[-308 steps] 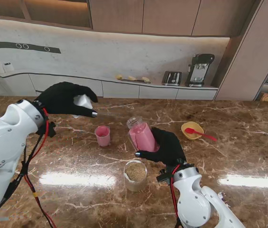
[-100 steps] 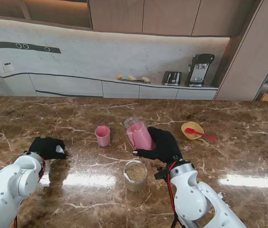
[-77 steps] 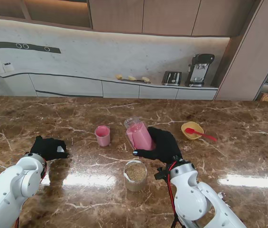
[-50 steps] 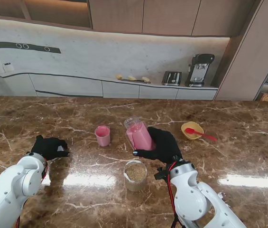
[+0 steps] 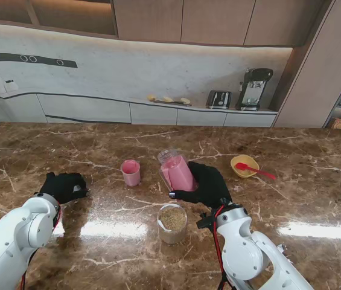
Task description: Measure grain into the airtight container
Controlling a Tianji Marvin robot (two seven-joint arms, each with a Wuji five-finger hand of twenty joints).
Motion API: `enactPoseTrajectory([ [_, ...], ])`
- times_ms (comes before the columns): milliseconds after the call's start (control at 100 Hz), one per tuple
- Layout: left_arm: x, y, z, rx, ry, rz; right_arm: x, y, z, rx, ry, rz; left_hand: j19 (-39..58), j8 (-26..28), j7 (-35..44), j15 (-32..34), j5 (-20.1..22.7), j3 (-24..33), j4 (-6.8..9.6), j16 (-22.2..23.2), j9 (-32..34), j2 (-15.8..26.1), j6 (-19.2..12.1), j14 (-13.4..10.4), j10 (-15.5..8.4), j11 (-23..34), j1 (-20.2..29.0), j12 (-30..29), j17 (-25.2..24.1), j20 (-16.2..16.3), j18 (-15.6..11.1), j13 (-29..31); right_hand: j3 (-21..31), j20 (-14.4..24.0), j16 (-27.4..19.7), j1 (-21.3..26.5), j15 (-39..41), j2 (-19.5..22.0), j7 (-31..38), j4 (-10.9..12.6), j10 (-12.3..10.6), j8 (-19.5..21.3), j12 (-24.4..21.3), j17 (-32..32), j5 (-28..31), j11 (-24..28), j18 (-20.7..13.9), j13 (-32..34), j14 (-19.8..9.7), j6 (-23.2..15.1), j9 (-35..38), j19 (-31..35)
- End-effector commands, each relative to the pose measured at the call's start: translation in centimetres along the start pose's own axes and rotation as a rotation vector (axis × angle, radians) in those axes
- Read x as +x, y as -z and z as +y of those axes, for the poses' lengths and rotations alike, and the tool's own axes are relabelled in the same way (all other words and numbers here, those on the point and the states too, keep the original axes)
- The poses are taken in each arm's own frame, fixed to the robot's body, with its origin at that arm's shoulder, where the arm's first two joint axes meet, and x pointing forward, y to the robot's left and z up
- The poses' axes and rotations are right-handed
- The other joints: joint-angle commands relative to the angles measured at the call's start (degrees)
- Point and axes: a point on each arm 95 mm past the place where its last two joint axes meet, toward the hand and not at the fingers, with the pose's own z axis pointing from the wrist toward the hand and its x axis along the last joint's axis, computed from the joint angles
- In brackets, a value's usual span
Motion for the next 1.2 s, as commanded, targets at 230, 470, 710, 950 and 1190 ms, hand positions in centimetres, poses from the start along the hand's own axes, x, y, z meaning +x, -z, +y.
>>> enactPoseTrajectory([
  [230,-0.2,0.6,1.8,-0.022,0.04,0.023,-0.2,0.2,-0.3,0.014,-0.002,-0.012,-11.31,-9.08,-23.36,-3.35,-7.79,1.41,2.53,-2.24,-6.55,-1.97,1.16,-3.41,-2.1,-1.93,-8.32,-2.16,-1.29,2.97,-1.77,-5.75,17.02,0.77,-0.16,11.59,0.7,11.07,8.58,2.57,-7.76,2.59,1.85,0.43,7.32,5.19,-1.68,2.63,-5.27,-19.93,4.44,1.3],
  [470,0.0,0.8,-0.7,0.057,0.101,0.063,-0.3,0.3,-0.3,0.011,-0.004,-0.014,-12.17,-9.16,-23.92,-3.83,-7.98,0.5,2.35,-2.66,-6.55,-2.63,1.58,-4.08,-2.09,-2.27,-10.65,-2.32,-1.68,3.64,-1.73,-6.05,17.01,0.71,-0.17,11.63,0.69,11.06,8.57,2.58,-7.86,2.57,1.85,0.39,7.3,5.18,-1.65,2.63,-5.27,-19.97,4.46,1.22],
  [710,0.8,1.1,-2.6,0.121,0.154,0.099,-0.4,0.4,-0.3,0.01,-0.007,-0.018,-13.58,-9.35,-24.74,-4.17,-7.75,0.41,2.5,-3.19,-6.14,-3.11,2.02,-4.16,-1.9,-2.61,-11.78,-2.52,-1.92,3.72,-1.82,-6.23,16.99,0.56,-0.19,11.72,0.63,11.03,8.56,2.6,-7.9,2.53,1.84,0.17,7.31,5.17,-1.49,2.56,-5.3,-20.02,4.45,0.91],
  [950,1.4,1.7,-4.7,0.167,0.198,0.135,-0.6,0.5,-0.1,-0.001,-0.007,-0.023,-14.03,-9.14,-24.51,-3.78,-5.86,0.69,2.62,-3.22,-4.78,-4.35,3.89,-3.78,-0.42,-2.31,-11.52,-2.42,-1.34,4.38,-1.52,-5.29,16.89,0.44,-0.28,11.69,0.43,10.88,8.49,2.59,-8.06,2.46,1.72,0.07,7.35,5.06,-1.36,2.59,-5.47,-20.36,4.53,0.67],
  [1190,2.5,2.4,-6.0,0.155,0.234,0.194,-1.2,0.4,-0.1,-0.023,-0.021,-0.022,-12.43,-8.87,-24.26,-3.53,-4.81,1.05,2.68,-3.12,-4.2,-4.75,4.4,-3.26,0.25,-2.39,-11.69,-2.37,-1.14,5.65,-1.0,-4.45,17.15,0.35,-0.81,12.74,-0.66,9.52,8.17,2.85,-8.49,1.64,0.99,0.27,7.56,4.43,-1.35,3.34,-5.85,-20.81,5.0,0.56],
])
